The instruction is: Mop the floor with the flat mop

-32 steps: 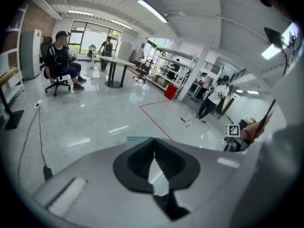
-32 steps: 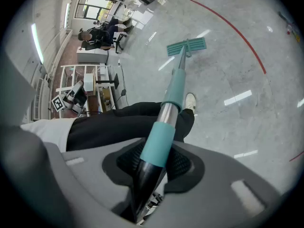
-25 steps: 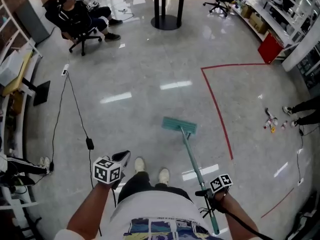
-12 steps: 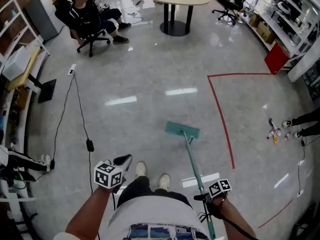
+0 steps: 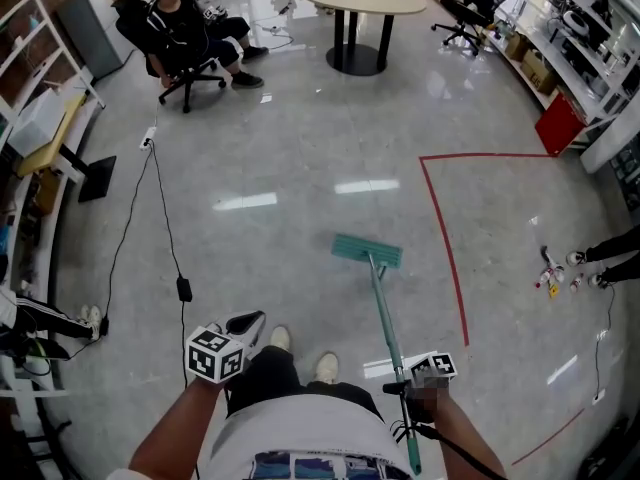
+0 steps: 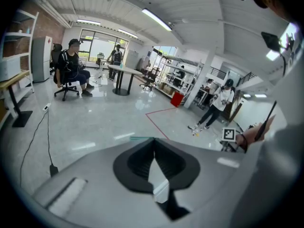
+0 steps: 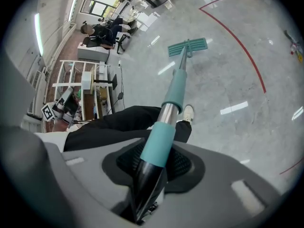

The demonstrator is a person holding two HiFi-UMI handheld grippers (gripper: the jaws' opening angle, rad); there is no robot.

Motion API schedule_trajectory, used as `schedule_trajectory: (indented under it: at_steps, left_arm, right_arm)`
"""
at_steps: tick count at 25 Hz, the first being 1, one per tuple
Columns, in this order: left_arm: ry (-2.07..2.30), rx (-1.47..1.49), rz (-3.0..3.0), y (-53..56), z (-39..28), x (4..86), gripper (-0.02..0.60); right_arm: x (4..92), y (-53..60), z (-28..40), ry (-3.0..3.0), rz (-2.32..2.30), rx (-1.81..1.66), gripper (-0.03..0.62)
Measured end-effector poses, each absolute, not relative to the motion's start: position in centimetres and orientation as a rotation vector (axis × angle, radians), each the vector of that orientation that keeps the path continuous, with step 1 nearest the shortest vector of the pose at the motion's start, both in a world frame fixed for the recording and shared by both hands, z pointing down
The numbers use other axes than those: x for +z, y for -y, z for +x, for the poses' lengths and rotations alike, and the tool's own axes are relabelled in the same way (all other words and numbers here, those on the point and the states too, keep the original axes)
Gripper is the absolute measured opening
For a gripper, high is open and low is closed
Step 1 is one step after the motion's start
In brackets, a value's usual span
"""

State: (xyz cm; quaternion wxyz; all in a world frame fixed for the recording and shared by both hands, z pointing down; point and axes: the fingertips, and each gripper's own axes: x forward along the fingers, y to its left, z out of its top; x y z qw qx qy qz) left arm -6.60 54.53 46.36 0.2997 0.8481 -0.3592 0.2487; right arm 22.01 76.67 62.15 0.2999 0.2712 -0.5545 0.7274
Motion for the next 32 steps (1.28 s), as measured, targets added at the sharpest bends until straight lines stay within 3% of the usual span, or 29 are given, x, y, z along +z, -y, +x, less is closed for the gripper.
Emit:
schedule_trajectory:
  at_steps: [19, 32]
  left_arm:
    - [0.835, 0.600, 2.350, -38.7, -7.6, 45.1, 0.005]
    - [0.735, 0.605, 2.375, -29.6, -14.2, 45.0, 0.003]
  right_arm:
    - [62.0, -63.7, 18.3, 1.424, 0.788, 1.872, 0.118]
    - [60.7, -51.0, 13.7, 1.355, 0.811, 1.841, 0.117]
